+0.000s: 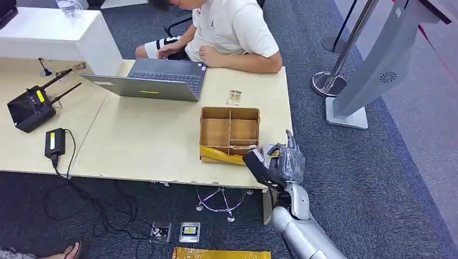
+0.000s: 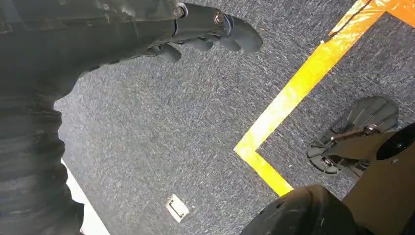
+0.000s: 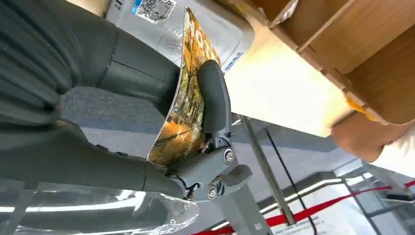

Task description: Pass the card to the sensor for recognition and then transmit it.

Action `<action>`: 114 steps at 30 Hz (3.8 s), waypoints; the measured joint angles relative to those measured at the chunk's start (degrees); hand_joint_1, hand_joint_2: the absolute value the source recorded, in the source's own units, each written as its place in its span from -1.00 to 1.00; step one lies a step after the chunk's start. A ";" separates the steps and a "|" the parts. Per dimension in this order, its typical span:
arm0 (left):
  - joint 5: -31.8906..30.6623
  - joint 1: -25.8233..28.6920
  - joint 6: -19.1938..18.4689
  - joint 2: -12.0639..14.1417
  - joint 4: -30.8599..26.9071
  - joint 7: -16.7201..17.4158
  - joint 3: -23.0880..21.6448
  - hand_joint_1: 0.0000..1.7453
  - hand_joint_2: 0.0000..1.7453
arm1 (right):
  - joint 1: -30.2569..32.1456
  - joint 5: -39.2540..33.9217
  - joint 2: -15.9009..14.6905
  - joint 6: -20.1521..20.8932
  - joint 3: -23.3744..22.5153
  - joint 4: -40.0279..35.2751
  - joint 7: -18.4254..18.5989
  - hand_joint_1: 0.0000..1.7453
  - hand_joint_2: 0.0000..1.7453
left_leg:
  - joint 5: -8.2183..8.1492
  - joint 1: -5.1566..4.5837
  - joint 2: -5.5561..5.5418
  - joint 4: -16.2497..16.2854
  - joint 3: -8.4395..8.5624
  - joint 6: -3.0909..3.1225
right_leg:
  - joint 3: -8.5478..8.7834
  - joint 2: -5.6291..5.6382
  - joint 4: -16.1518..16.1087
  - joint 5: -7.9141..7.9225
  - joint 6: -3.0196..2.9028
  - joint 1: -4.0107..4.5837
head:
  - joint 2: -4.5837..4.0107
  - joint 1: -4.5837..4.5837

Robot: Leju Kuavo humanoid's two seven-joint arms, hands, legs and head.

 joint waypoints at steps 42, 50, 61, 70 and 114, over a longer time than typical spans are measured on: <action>-1.24 0.25 0.15 0.07 0.02 0.57 0.02 -1.00 1.00 | 3.24 7.95 -0.16 -0.26 -12.13 -12.73 -7.82 1.00 1.00 | 0.00 0.00 0.04 0.01 0.07 0.00 | 0.05 0.10 0.01 0.03 0.01 0.00 | 0.00 0.00; -2.49 -0.23 -1.03 0.04 0.02 0.61 0.02 -1.00 1.00 | -3.19 12.00 1.62 -0.39 -16.42 -31.13 -5.33 1.00 1.00 | 0.04 0.00 0.13 0.01 0.08 -0.01 | 0.03 0.15 0.01 0.14 0.01 -0.01 | 0.00 0.00; -7.69 -4.41 -4.61 -0.41 -0.20 0.68 -0.15 -1.00 1.00 | -24.97 22.42 2.53 18.24 -3.31 -20.97 6.16 1.00 1.00 | 0.28 0.05 -0.05 0.00 -0.12 -0.04 | -0.04 -0.08 0.03 0.23 -0.01 0.05 | 0.00 0.00; -10.16 -5.11 -4.37 -0.92 -0.15 -0.04 -0.17 -1.00 1.00 | -33.56 22.73 3.87 23.56 2.69 1.29 12.13 1.00 1.00 | 0.31 0.02 -0.19 0.02 -0.24 -0.06 | -0.11 -0.18 0.00 0.24 0.00 0.03 | 0.00 0.04; -9.01 0.02 0.66 -0.59 0.04 -0.70 1.88 -1.00 1.00 | -4.69 12.63 -3.08 17.20 7.65 -30.84 3.19 -1.00 1.00 | 0.23 0.04 0.07 0.00 -0.19 -0.08 | -0.23 0.12 -0.02 0.24 0.00 0.04 | 0.00 0.00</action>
